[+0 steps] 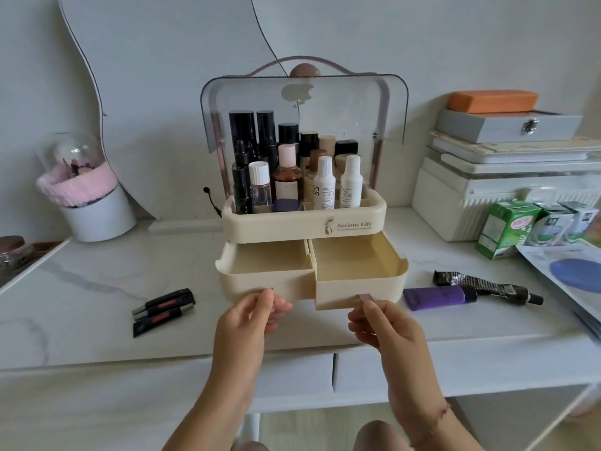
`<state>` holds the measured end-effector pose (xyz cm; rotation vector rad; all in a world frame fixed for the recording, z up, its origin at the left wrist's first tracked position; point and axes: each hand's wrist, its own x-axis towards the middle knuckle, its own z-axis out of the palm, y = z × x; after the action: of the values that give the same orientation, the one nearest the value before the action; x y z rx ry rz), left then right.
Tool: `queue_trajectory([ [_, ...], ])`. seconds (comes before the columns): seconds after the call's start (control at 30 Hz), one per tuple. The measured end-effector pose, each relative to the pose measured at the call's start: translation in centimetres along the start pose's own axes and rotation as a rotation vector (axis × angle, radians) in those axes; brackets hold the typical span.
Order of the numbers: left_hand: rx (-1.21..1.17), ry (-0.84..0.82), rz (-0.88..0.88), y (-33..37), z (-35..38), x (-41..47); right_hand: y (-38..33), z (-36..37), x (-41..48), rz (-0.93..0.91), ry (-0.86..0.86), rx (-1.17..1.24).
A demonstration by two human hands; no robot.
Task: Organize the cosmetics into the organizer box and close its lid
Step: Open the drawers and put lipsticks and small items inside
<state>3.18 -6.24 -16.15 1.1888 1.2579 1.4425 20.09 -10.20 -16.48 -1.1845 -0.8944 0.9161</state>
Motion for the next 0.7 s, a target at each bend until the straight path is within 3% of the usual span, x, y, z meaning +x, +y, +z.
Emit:
queue_trajectory([
  [0.4, -0.019, -0.068, 0.060, -0.6, -1.5, -3.7, 1.1, -1.5, -2.0, -0.040, 0.001, -0.052],
  [0.57, 0.013, -0.086, 0.056, -0.2, -2.2, -4.0, 1.2, -1.0, -2.4, -0.021, 0.039, 0.055],
  [0.7, 0.190, 0.094, 0.148, 0.0, -6.4, -2.0, 1.6, -0.3, -3.3, -0.001, 0.037, 0.108],
])
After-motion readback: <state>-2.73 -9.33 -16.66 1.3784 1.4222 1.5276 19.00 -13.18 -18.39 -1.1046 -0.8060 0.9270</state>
